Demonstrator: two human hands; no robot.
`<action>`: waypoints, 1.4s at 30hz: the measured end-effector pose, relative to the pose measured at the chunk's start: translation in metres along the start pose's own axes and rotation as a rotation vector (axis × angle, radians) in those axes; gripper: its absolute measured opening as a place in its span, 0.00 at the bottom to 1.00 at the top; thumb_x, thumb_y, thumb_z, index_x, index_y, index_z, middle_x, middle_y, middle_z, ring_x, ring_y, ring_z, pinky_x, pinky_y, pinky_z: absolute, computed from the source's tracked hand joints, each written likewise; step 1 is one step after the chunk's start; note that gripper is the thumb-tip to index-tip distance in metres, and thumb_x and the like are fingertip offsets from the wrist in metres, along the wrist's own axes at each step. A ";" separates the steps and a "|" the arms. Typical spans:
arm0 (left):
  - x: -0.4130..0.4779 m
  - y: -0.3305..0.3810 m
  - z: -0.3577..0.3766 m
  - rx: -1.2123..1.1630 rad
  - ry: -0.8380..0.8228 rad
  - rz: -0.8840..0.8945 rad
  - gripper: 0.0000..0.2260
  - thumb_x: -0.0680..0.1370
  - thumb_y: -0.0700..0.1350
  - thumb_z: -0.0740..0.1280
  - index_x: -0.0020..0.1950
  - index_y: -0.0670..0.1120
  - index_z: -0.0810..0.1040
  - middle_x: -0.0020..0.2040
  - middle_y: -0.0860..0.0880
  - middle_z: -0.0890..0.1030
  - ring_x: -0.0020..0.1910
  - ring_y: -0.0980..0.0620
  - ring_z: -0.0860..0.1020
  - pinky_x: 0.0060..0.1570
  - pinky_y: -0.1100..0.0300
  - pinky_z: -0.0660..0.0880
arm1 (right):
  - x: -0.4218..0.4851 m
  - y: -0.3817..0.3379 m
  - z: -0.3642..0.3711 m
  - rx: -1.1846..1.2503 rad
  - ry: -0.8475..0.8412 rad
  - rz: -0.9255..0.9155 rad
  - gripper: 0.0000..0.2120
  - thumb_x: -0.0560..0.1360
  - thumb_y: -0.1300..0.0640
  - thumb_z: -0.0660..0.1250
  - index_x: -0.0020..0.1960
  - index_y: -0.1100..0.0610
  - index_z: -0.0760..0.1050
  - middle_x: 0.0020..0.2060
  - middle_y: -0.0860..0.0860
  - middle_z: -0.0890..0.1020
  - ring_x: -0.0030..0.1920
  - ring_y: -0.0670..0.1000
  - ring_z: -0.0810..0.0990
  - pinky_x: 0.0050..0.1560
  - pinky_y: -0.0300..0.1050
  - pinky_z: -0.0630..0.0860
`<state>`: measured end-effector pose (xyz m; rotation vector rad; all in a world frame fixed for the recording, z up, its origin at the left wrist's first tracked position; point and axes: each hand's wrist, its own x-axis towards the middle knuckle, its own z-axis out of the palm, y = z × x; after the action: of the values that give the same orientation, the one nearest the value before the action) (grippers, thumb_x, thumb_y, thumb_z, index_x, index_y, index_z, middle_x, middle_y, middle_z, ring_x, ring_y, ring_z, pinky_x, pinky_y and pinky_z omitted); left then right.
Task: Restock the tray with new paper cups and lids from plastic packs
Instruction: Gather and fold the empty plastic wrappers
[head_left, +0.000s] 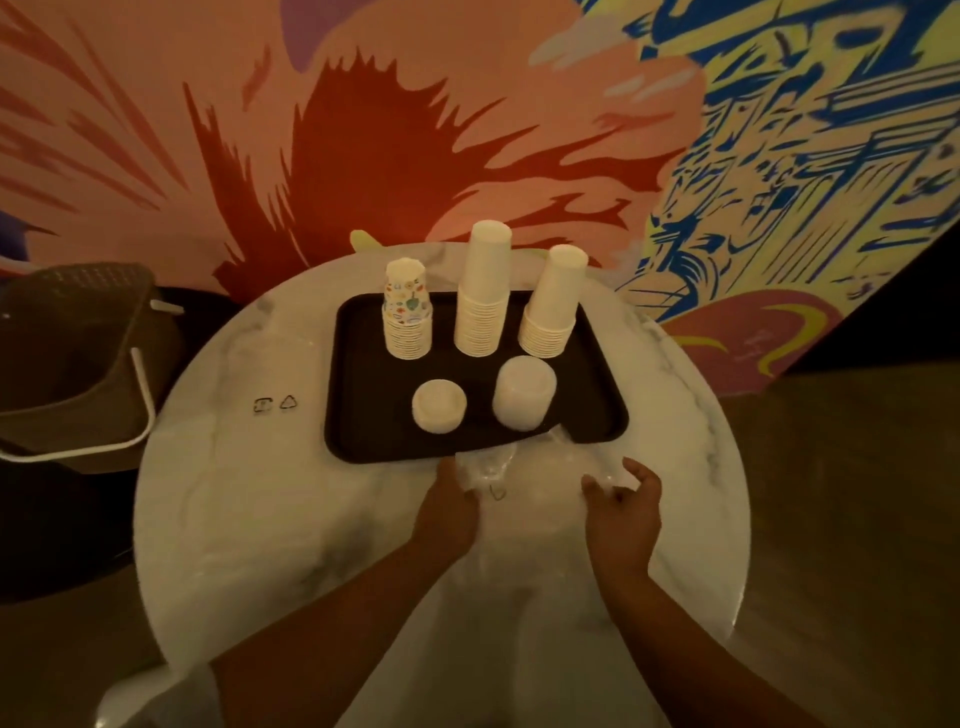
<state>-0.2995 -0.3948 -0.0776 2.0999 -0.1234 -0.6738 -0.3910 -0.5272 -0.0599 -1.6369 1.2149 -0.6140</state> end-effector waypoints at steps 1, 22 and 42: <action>0.000 -0.006 0.007 0.068 0.030 0.028 0.22 0.80 0.42 0.59 0.73 0.42 0.58 0.67 0.40 0.72 0.63 0.42 0.73 0.62 0.53 0.69 | 0.005 0.008 -0.001 -0.087 -0.030 -0.021 0.23 0.73 0.57 0.70 0.65 0.54 0.66 0.44 0.54 0.79 0.49 0.57 0.79 0.52 0.48 0.75; 0.004 -0.035 0.058 0.896 -0.014 0.361 0.40 0.67 0.72 0.32 0.71 0.49 0.31 0.71 0.48 0.31 0.73 0.47 0.32 0.68 0.56 0.32 | 0.074 0.068 0.011 -0.948 -0.851 -0.996 0.29 0.77 0.45 0.41 0.75 0.55 0.51 0.75 0.56 0.57 0.74 0.56 0.46 0.74 0.59 0.49; 0.002 -0.040 -0.014 0.849 -0.099 0.397 0.42 0.73 0.69 0.52 0.77 0.44 0.45 0.78 0.45 0.46 0.77 0.48 0.48 0.72 0.57 0.42 | 0.078 0.031 0.004 -1.300 -0.943 -0.844 0.54 0.56 0.22 0.36 0.76 0.47 0.40 0.77 0.51 0.43 0.77 0.53 0.42 0.73 0.61 0.47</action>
<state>-0.2969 -0.3614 -0.1041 2.7092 -1.0022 -0.5221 -0.3712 -0.5980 -0.1009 -3.0011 0.0147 0.6907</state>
